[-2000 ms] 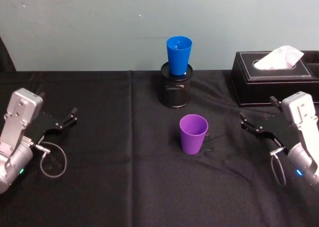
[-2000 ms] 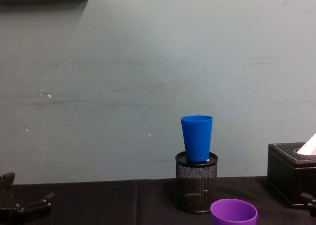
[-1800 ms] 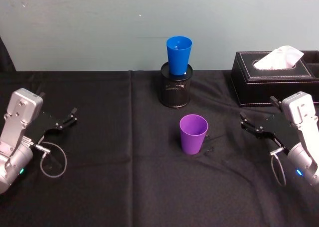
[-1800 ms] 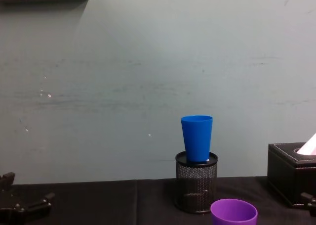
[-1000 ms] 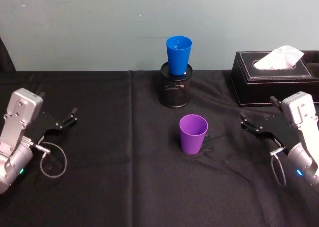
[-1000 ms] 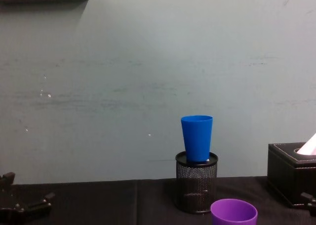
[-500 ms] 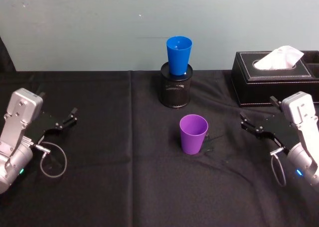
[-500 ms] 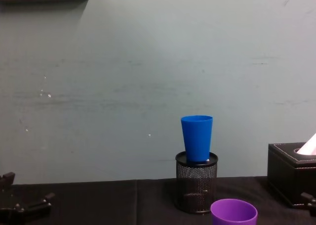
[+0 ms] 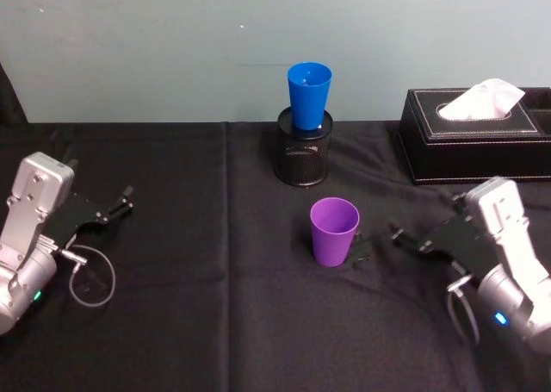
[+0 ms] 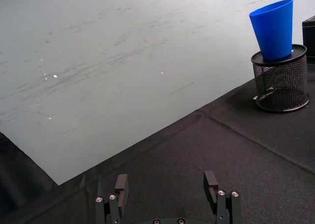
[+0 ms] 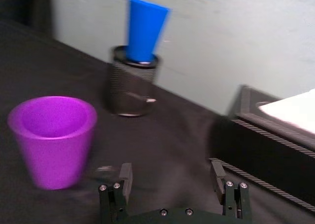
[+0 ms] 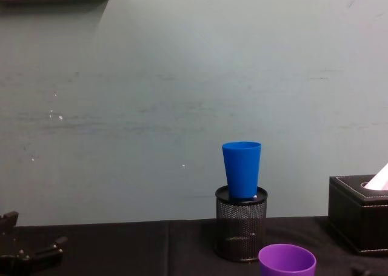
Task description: Pick up one cup with a gripper and tap it against the other cup.
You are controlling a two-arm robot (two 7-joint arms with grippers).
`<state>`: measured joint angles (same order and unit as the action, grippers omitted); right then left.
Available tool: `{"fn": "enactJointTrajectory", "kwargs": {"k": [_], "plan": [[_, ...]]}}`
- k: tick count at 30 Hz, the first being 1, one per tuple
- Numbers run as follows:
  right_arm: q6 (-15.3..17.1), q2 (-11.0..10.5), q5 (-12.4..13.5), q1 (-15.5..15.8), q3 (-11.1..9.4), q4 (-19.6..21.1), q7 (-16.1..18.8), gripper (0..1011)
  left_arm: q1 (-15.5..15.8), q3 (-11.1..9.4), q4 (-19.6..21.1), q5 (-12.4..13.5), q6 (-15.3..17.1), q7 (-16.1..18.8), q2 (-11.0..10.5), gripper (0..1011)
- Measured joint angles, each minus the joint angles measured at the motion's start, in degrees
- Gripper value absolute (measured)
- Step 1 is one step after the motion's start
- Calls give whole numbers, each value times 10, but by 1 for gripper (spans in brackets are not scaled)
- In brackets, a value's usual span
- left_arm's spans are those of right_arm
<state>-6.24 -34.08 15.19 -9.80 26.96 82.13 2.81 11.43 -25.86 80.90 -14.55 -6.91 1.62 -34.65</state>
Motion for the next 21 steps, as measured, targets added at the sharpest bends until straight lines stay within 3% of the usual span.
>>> {"fn": "enactJointTrajectory", "kwargs": {"k": [9, 14, 21], "plan": [[-9, 27, 59, 22, 6, 25, 83, 1003, 0, 0, 0, 0, 0, 0, 0, 1000], [-8, 47, 68, 19, 7, 17, 97, 1003, 0, 0, 0, 0, 0, 0, 0, 1000], [-11, 83, 75, -7, 7, -30, 119, 1003, 0, 0, 0, 0, 0, 0, 0, 1000]]}}
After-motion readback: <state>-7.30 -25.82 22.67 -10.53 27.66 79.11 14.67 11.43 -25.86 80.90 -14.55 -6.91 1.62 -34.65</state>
